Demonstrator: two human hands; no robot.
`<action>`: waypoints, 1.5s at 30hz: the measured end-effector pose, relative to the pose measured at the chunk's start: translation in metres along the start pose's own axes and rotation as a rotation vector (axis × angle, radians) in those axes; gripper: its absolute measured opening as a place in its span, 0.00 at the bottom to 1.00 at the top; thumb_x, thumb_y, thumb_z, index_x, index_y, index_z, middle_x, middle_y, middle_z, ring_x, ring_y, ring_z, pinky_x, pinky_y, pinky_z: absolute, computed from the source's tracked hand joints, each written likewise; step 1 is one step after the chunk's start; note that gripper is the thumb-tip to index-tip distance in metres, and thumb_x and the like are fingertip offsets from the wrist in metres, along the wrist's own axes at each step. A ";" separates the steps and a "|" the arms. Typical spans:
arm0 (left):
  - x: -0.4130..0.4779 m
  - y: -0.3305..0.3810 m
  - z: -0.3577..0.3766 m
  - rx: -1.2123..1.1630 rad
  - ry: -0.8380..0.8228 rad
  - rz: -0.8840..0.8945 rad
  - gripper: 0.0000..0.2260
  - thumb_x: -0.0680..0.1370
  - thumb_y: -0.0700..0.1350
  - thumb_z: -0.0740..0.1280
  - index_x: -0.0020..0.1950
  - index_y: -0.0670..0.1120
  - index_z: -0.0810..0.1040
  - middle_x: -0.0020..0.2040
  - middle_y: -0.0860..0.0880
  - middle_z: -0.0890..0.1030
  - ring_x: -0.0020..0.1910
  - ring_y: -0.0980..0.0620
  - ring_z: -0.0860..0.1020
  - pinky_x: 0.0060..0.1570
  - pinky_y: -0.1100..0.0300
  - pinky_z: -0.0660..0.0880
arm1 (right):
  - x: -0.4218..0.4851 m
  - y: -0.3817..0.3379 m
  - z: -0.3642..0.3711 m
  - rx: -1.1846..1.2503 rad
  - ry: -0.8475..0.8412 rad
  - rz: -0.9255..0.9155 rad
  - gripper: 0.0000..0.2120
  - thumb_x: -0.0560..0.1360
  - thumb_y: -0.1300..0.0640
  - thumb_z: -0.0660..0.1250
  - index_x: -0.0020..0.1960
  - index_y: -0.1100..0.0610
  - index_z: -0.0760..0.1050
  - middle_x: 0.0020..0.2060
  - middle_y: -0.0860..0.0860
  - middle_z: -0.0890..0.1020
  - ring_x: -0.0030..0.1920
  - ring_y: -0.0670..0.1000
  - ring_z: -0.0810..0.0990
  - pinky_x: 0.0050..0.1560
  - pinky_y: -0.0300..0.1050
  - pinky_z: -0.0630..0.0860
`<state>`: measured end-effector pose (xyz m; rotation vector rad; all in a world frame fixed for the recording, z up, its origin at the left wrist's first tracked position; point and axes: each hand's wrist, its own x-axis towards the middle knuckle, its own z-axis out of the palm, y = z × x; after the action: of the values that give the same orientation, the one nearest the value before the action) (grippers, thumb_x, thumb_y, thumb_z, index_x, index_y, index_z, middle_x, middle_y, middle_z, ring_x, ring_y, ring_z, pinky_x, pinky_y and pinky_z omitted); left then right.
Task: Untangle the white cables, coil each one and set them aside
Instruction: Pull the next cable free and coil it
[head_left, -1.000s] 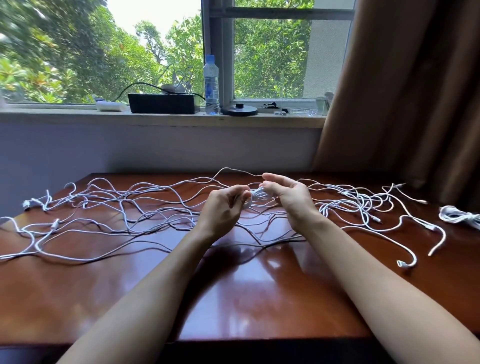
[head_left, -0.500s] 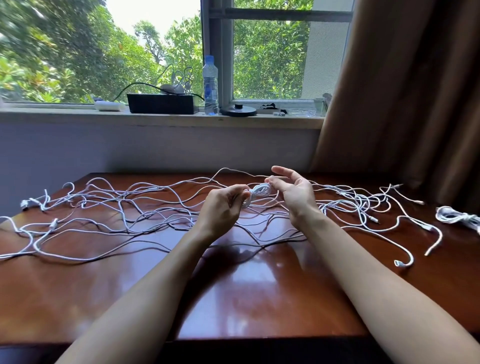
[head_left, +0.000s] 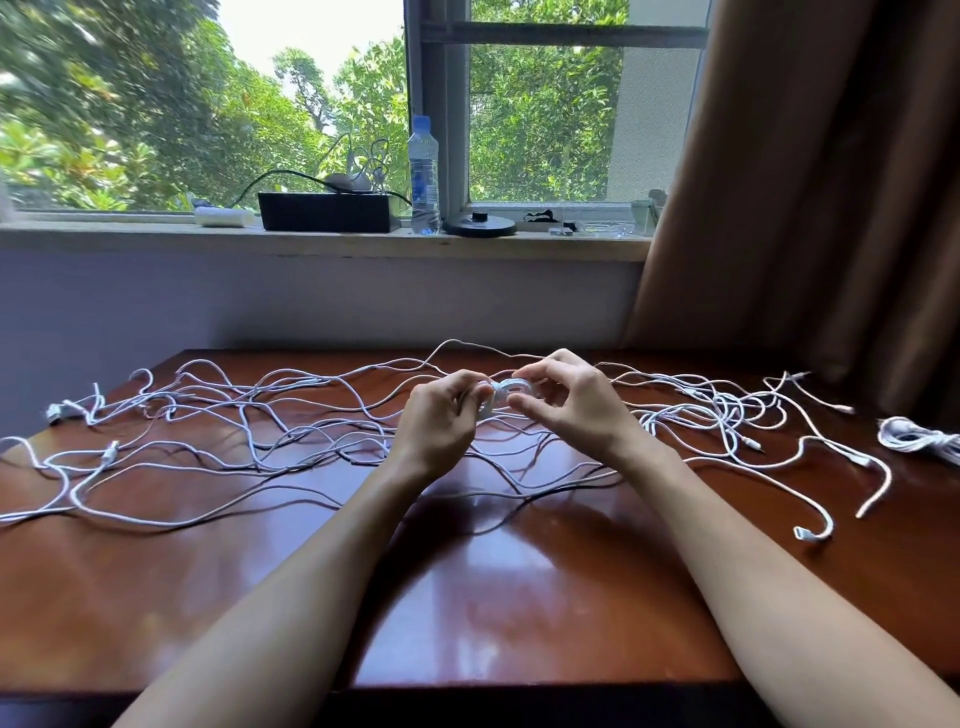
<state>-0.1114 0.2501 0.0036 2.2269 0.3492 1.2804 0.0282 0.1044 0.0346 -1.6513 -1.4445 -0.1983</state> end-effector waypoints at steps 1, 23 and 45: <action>0.000 0.000 0.000 -0.002 -0.005 -0.001 0.10 0.79 0.50 0.65 0.51 0.49 0.85 0.41 0.54 0.85 0.40 0.55 0.82 0.45 0.55 0.78 | 0.001 0.002 0.000 -0.014 0.009 -0.018 0.11 0.73 0.57 0.78 0.54 0.57 0.84 0.45 0.50 0.78 0.41 0.45 0.78 0.45 0.29 0.72; 0.039 0.045 0.052 0.088 -0.296 0.079 0.13 0.79 0.55 0.68 0.58 0.49 0.79 0.50 0.49 0.83 0.52 0.46 0.78 0.54 0.50 0.75 | -0.013 0.036 -0.077 -0.256 0.116 0.043 0.08 0.73 0.51 0.77 0.47 0.54 0.84 0.43 0.45 0.78 0.45 0.45 0.79 0.47 0.35 0.73; 0.029 0.190 0.244 -0.071 -0.681 0.366 0.13 0.77 0.59 0.69 0.52 0.51 0.82 0.45 0.52 0.83 0.46 0.52 0.81 0.46 0.55 0.78 | -0.171 0.078 -0.245 -0.535 0.447 0.451 0.11 0.66 0.53 0.82 0.44 0.58 0.87 0.42 0.51 0.88 0.42 0.44 0.83 0.45 0.34 0.73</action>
<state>0.1046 0.0286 0.0353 2.5670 -0.3669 0.5988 0.1464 -0.1810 0.0276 -2.1399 -0.6876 -0.6913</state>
